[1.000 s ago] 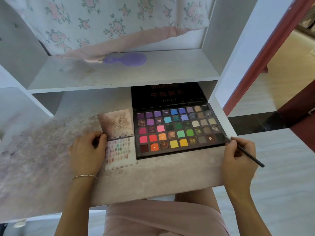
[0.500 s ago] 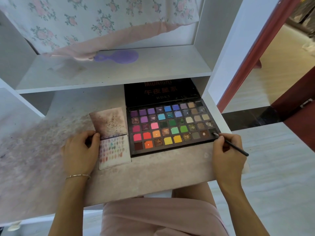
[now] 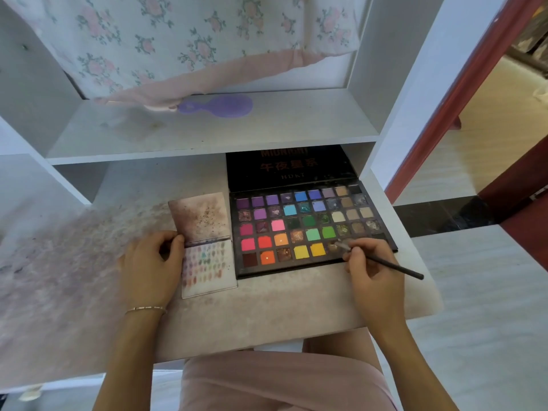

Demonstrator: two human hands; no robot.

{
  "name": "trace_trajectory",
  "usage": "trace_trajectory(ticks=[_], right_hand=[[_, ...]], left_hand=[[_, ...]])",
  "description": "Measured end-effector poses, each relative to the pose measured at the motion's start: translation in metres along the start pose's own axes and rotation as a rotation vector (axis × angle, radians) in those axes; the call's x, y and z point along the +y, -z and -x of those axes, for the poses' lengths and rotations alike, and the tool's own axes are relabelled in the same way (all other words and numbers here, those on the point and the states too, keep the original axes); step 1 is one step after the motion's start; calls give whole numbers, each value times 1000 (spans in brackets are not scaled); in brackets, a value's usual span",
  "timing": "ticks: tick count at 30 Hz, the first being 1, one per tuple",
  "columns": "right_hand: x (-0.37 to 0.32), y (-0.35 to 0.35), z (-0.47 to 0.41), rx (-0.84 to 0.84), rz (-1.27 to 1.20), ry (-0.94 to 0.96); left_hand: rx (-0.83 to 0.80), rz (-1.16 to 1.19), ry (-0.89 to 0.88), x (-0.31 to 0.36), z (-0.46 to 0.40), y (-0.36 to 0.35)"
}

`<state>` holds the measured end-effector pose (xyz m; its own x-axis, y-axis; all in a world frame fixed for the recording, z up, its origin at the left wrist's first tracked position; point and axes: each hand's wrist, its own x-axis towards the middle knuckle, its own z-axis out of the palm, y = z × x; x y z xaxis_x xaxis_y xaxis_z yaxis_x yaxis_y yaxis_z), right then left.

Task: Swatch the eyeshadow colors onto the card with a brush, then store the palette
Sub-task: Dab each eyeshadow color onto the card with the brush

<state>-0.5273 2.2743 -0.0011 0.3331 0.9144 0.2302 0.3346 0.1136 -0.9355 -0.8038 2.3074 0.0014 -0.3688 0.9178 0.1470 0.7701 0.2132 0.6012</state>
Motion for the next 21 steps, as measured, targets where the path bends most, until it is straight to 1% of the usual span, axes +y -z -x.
trace_trajectory(ticks=[3, 5, 8, 14, 21], right_hand=[[-10, -16, 7, -151, -108, -17], [-17, -30, 13, -281, -164, -33], [-26, -52, 23, -413, -158, -32], [-38, -76, 29, -518, -150, -48], [-40, -79, 27, -518, -107, -59]], left_hand=[[6, 12, 0, 0, 0, 1], [1, 18, 6, 0, 0, 1], [0, 16, 10, 1, 0, 1], [4, 23, 11, 0, -1, 0], [32, 11, 13, -3, -1, -3]])
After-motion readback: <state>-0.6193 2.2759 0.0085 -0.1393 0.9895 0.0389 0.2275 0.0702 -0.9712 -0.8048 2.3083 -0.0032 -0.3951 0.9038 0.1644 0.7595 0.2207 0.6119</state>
